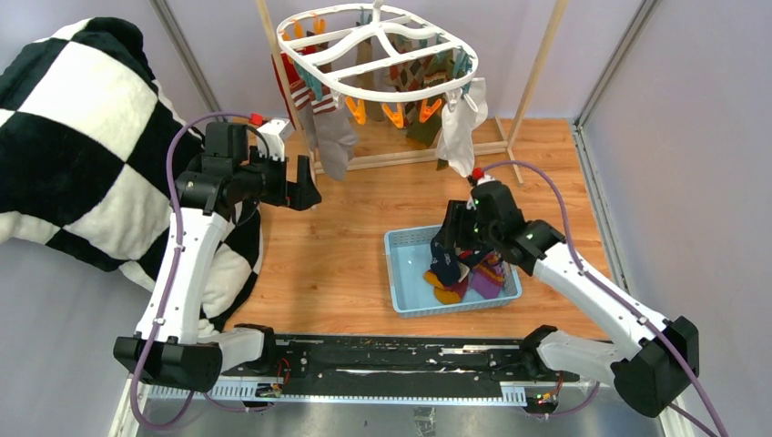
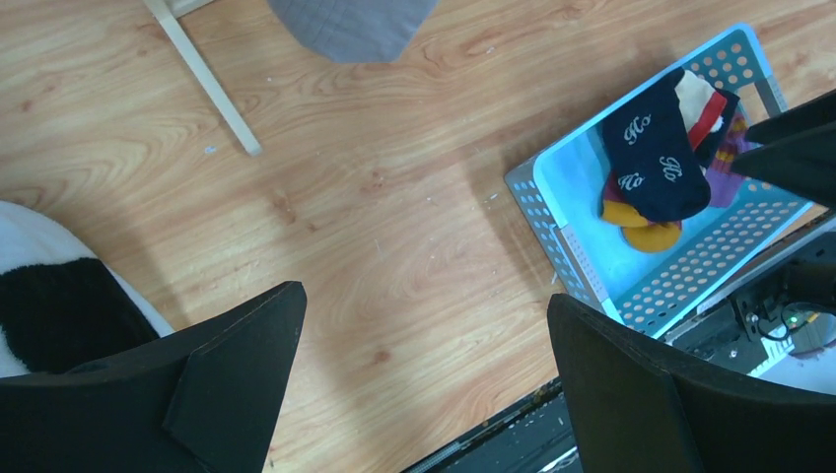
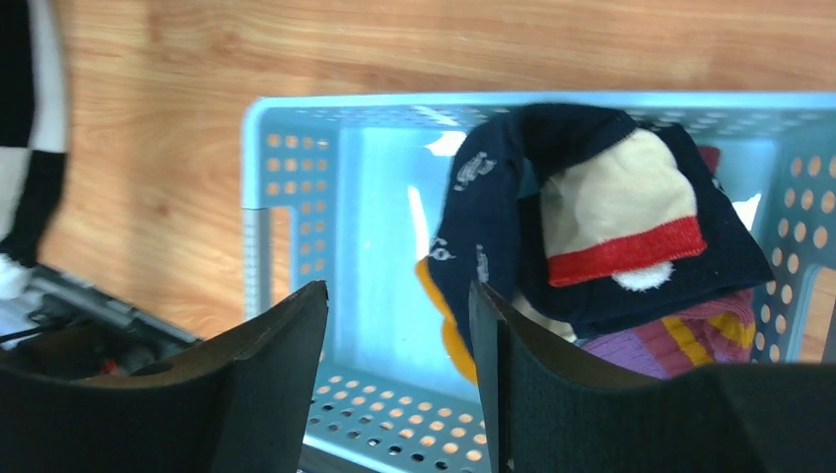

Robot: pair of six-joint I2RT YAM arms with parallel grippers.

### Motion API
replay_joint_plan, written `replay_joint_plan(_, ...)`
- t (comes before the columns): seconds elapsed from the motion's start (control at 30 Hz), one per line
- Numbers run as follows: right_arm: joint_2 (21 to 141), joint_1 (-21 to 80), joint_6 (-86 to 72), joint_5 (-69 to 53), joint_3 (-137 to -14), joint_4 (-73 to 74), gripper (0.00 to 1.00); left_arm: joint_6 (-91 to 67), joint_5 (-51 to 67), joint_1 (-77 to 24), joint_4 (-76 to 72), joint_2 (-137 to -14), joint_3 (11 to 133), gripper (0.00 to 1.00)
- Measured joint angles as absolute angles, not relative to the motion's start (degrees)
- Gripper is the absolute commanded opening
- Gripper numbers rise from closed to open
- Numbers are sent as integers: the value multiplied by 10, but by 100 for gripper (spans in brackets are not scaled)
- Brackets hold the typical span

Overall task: Remove the socks clipped to the hanger
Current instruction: Place the sock in the bin, then remove the sock from the hanger.

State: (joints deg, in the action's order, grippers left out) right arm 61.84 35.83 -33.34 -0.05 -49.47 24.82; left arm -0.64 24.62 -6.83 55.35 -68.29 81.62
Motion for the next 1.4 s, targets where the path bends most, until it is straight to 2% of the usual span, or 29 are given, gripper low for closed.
replay_joint_plan(0.07, 621, 342, -320, -37, -531, 271, 52, -2, 255, -58, 557, -682, 813, 100)
replay_joint_plan(0.2, 631, 317, -305, -95, -561, 268, 32, 3, 266, -41, 560, -681, 813, 100)
replay_joint_plan(0.3, 657, 303, -307, -122, -540, 222, 14, 5, 269, -32, 560, -681, 813, 100)
replay_joint_plan(0.4, 707, 294, -314, -125, -492, 154, 2, 5, 274, -21, 561, -681, 813, 100)
replay_joint_plan(0.6, 786, 290, -324, -65, -377, 49, 0, 5, 282, -7, 562, -681, 813, 100)
replay_joint_plan(0.63, 787, 289, -327, -53, -359, 29, 3, 5, 283, -7, 562, -681, 813, 100)
replay_joint_plan(0.7, 787, 289, -331, -33, -337, -1, 17, 5, 288, 0, 563, -681, 814, 100)
replay_joint_plan(0.87, 717, 318, -312, 25, -330, -30, 66, 5, 293, 30, 564, -685, 829, 100)
replay_joint_plan(0.97, 637, 382, -276, 72, -348, -50, 85, 5, 297, 45, 567, -687, 844, 100)
replay_joint_plan(1.1, 651, 447, -211, 87, -456, -89, 93, 5, 303, 58, 568, -691, 863, 100)
replay_joint_plan(1.23, 760, 471, -147, 58, -588, -156, 95, 6, 307, 67, 571, -693, 870, 100)
replay_joint_plan(1.4, 911, 499, -86, 45, -692, -234, 95, 9, 310, 83, 582, -695, 870, 100)
